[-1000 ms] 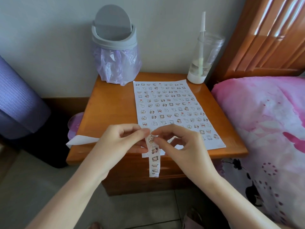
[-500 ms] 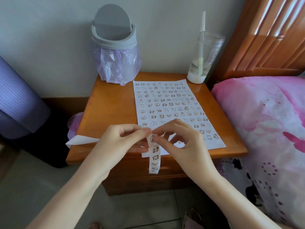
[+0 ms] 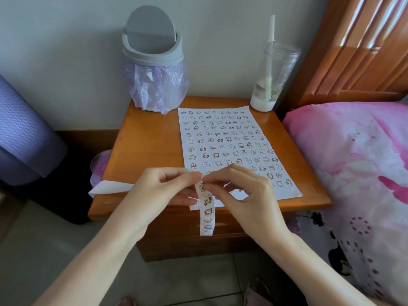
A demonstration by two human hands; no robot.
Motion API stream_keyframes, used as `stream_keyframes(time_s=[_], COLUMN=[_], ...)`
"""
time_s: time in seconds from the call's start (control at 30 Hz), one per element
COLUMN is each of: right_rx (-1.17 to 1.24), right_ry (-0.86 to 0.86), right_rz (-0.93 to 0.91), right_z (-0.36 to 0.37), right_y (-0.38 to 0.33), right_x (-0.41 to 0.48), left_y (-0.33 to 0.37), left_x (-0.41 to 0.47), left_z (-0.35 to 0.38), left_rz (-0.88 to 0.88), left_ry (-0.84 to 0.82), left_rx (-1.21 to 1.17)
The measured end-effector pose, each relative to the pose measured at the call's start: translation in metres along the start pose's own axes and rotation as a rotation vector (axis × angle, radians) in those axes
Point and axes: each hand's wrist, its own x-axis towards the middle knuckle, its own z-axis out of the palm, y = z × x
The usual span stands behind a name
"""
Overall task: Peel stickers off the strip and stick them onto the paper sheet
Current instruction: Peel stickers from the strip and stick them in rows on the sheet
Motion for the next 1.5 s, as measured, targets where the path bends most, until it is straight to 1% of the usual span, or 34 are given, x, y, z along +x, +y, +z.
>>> stream_keyframes(time_s=[0.23, 0.3, 0.37, 0.47, 0.57, 0.63, 0.73, 0.83, 0.93, 1.1, 1.5], right_rx=[-0.039, -0.056, -0.048, 0.074, 0.163, 0.172, 0.163, 0.137, 0.132, 0.044, 0.061], right_ry=[-0.009, -0.011, -0.01, -0.063, -0.107, -0.124, -0.232, -0.283, -0.333, -0.355, -0.391], right_rz=[-0.035, -0.02, 0.052, 0.205, 0.296, 0.367, 0.532, 0.6, 0.612, 0.583, 0.533], right_z=[0.0, 0.0, -0.001, -0.005, -0.017, -0.028, -0.039, -0.04, -0.037, -0.036, -0.035], right_y=[-0.001, -0.001, -0.003, -0.007, -0.009, -0.004, 0.008, 0.015, 0.013, 0.016, 0.019], right_x=[-0.002, -0.002, 0.0, 0.003, 0.007, 0.012, 0.015, 0.014, 0.012, 0.013, 0.013], left_y=[-0.002, -0.002, -0.002, -0.005, -0.007, -0.008, -0.009, -0.011, -0.014, -0.017, -0.018], left_x=[0.001, 0.002, 0.002, 0.003, 0.004, 0.004, 0.004, 0.005, 0.007, 0.009, 0.01], left_z=[0.0, 0.0, 0.001, 0.001, -0.001, -0.003, -0.003, -0.002, -0.003, -0.003, -0.004], left_rz=[-0.01, -0.004, 0.007, 0.017, 0.032, 0.042, 0.05, 0.043, 0.034, 0.03, 0.022], left_ry=[0.01, 0.014, 0.02, 0.041, 0.061, 0.067, 0.046, 0.036, 0.035, 0.042, 0.046], left_rx=[0.003, 0.006, 0.023, 0.052, 0.101, 0.138, 0.202, 0.246, 0.29, 0.357, 0.345])
